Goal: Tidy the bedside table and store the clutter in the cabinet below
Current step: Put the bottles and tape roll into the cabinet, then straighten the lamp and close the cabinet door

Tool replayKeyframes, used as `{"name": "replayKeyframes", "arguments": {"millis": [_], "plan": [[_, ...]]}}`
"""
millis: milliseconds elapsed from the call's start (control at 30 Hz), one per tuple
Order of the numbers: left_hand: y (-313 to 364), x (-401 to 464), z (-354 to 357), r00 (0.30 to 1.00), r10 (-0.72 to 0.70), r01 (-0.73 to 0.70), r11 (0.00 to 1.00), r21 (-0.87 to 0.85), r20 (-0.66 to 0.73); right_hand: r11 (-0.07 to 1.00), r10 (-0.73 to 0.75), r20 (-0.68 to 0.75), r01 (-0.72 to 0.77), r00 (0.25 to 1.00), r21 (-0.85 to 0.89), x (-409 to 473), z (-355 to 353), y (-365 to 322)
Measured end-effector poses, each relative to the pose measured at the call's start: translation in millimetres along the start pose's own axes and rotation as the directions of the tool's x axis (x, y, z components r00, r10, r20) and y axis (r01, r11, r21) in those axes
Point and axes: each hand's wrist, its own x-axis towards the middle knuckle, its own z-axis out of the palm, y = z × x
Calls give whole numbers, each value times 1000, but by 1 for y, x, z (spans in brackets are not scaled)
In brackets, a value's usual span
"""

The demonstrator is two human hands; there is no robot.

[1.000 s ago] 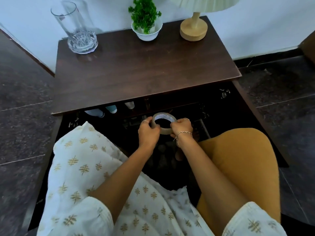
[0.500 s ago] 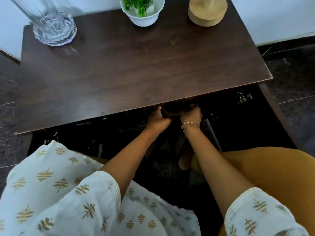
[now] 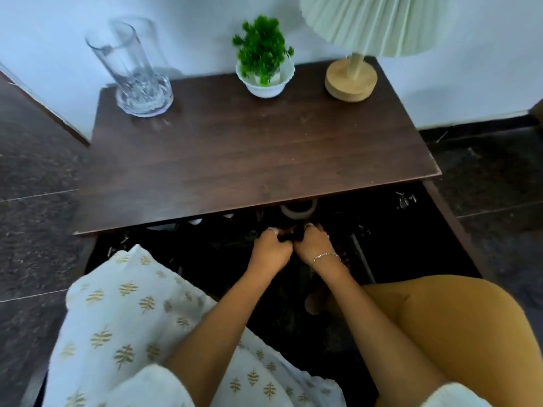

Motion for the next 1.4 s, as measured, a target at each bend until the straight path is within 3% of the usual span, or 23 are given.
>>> {"name": "replayKeyframes", "arguments": {"millis": [67, 167, 233, 367, 433, 567, 733, 833, 1000, 1400], "plan": [[-1, -25, -10, 1000, -12, 11, 995, -99, -3, 992, -56, 72, 64, 996, -112, -24, -3, -7], [7, -59, -37, 999, 44, -48, 970, -236, -24, 973, -230, 86, 232, 969, -12, -69, -23, -24], [16, -78, -68, 990, 124, -139, 943, -303, -67, 915, -399, 17, 396, 917, 76, -97, -40, -47], [23, -98, -140, 924, 225, -342, 848, -405, -310, 800, -574, -94, 582, 813, 144, -121, -55, -103], [16, -88, -174, 852, 239, -422, 841, -339, -467, 771, -615, -107, 624, 781, 124, -116, -51, -129], [6, -46, -226, 778, 257, -409, 900, -152, -574, 758, -644, -76, 648, 762, 80, -86, -32, -175], [2, 25, -270, 784, 325, -336, 939, 78, -529, 754, -655, -56, 657, 754, 26, -18, -14, -225], [2, 63, -287, 810, 319, -301, 946, 118, -492, 754, -648, -79, 653, 757, 69, 24, -5, -248], [1, 106, -308, 826, 319, -329, 942, 62, -464, 680, -709, -150, 724, 690, 114, 68, -2, -280], [11, 120, -280, 687, 420, -385, 903, 192, -593, 655, -684, -305, 742, 663, 144, 73, -6, -263]]}}
